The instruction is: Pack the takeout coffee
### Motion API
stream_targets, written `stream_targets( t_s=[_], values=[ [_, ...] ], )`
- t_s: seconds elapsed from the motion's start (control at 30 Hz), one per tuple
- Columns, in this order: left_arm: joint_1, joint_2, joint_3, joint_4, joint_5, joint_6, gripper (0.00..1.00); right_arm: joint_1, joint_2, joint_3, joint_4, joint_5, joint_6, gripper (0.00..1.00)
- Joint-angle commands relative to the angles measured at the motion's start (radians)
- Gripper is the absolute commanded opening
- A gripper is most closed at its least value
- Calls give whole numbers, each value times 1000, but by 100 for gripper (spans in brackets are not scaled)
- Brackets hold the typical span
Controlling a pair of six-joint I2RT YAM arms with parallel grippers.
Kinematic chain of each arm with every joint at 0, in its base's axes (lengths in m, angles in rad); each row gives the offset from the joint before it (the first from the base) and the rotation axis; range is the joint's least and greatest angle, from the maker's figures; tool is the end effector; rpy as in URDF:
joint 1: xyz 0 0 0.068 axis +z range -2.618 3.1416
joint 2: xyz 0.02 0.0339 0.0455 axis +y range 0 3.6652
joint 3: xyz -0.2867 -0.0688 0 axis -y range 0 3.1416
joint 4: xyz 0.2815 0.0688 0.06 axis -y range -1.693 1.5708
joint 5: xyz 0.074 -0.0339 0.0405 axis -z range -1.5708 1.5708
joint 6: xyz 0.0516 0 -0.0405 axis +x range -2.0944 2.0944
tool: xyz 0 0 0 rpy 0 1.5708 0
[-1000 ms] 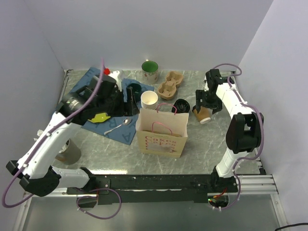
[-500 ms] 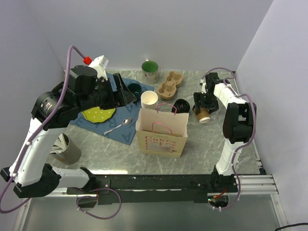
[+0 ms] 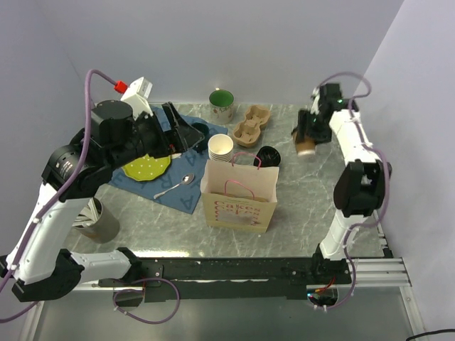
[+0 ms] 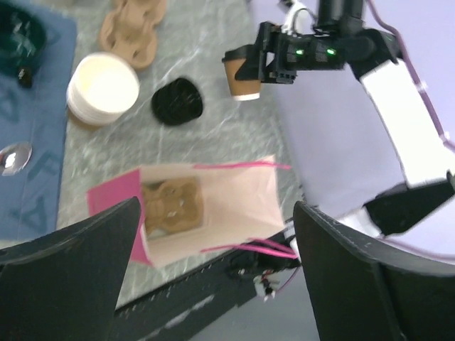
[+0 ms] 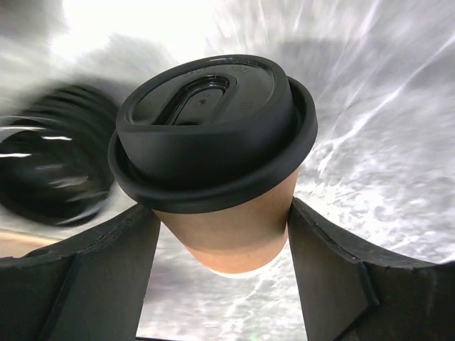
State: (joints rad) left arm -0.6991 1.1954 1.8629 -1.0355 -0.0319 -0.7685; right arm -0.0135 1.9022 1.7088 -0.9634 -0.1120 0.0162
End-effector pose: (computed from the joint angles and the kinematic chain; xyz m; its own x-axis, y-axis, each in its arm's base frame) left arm 0.1664 -0.1377 0.5564 -0.6292 -0.3786 -0.6788 0.2547 0.7247 -0.6403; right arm 0.4515 -0.0003 0.2747 -0.9158 0.0285 -0.4006 -0.0167 0.9939 0.1088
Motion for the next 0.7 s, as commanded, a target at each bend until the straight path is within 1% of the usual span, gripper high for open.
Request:
stream_targets(
  t_s=[0.0,0.03,0.07,0.1,0.13,0.23,0.27,0.3,0.4,0.43,0.47,0.5,0.57,0.6,0.67],
  values=[
    [3,-23,-13,208,53,76,97,-6,-225,204,-95,-110,155,58],
    [4,-20,-16,238,78,102,99,-5,-254,212,-75,-206,184,58],
    [3,-23,-27,262,84,112,99,9,-288,209,-52,-251,209,58],
    [4,-26,-43,291,96,130,99,9,-355,213,-31,-280,250,58],
    [4,-29,-72,340,104,135,99,44,-388,216,-11,-307,270,58],
    [4,-11,-93,418,177,140,99,107,-531,149,159,-423,390,57],
    [4,4,-96,442,234,135,99,125,-564,121,272,-454,430,57],
    [4,15,-99,468,259,124,99,177,-624,67,332,-480,495,57],
    [4,47,-117,563,370,106,99,257,-705,16,470,-491,574,57],
    [4,53,-134,584,389,100,99,301,-719,2,509,-498,594,57],
    [4,64,-140,621,407,98,99,314,-735,-12,541,-517,614,57],
    [4,70,-143,640,456,103,99,326,-759,-38,583,-514,652,57],
    [3,84,-157,684,496,107,99,354,-788,-76,626,-506,685,57],
    [3,86,-180,731,529,112,99,360,-823,-122,676,-497,709,57],
    [3,72,-221,796,569,110,99,368,-850,-167,716,-489,741,57]
  ],
)
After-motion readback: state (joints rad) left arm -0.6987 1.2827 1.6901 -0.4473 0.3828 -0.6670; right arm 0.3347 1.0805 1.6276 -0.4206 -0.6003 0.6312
